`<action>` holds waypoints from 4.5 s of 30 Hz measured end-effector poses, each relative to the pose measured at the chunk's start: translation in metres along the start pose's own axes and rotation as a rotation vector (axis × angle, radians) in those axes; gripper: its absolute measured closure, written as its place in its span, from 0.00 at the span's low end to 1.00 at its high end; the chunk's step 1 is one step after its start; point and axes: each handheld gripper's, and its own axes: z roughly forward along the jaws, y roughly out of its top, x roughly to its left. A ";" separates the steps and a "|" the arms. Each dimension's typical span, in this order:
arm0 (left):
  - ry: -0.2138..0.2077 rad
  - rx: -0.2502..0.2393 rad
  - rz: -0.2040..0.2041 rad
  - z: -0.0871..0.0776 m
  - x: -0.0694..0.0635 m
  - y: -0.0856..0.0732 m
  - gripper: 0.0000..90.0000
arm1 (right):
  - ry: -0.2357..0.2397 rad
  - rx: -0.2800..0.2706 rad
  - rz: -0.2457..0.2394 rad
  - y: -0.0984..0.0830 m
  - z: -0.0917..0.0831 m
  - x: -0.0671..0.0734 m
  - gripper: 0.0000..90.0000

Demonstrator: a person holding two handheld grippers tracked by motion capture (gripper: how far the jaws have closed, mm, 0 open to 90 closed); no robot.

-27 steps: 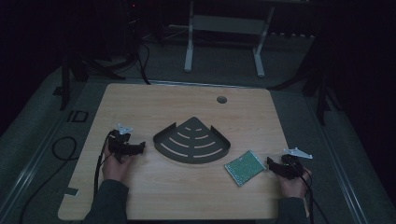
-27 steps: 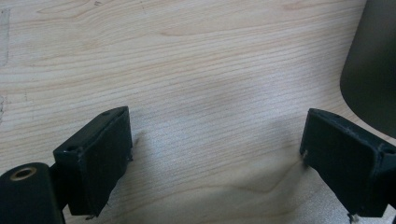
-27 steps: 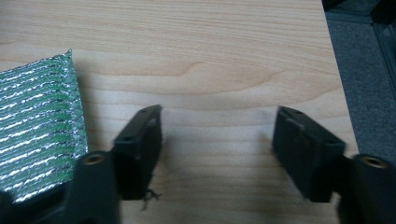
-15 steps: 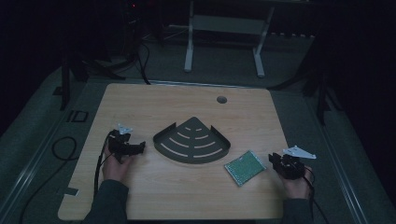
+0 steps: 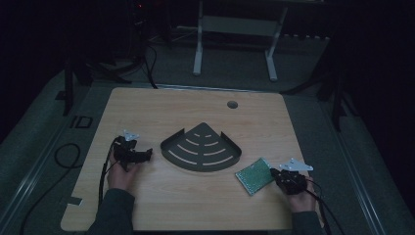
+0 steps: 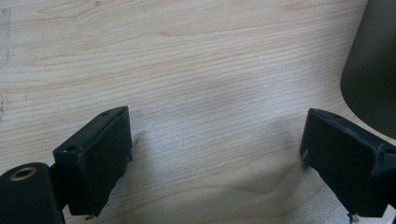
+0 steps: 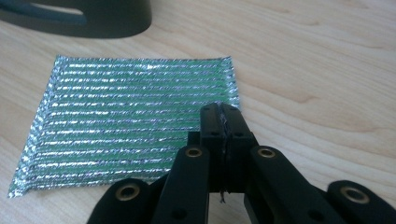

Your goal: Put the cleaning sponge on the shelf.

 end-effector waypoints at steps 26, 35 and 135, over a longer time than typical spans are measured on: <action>0.000 0.000 0.000 0.000 0.000 0.000 0.11 | 0.070 0.051 -0.035 -0.016 -0.012 0.019 1.00; 0.000 0.000 0.000 0.000 0.000 0.000 0.11 | 0.110 0.059 -0.072 -0.017 -0.014 0.027 1.00; 0.000 0.000 0.000 0.000 0.000 0.000 0.11 | 0.128 0.522 0.040 0.072 0.001 -0.036 1.00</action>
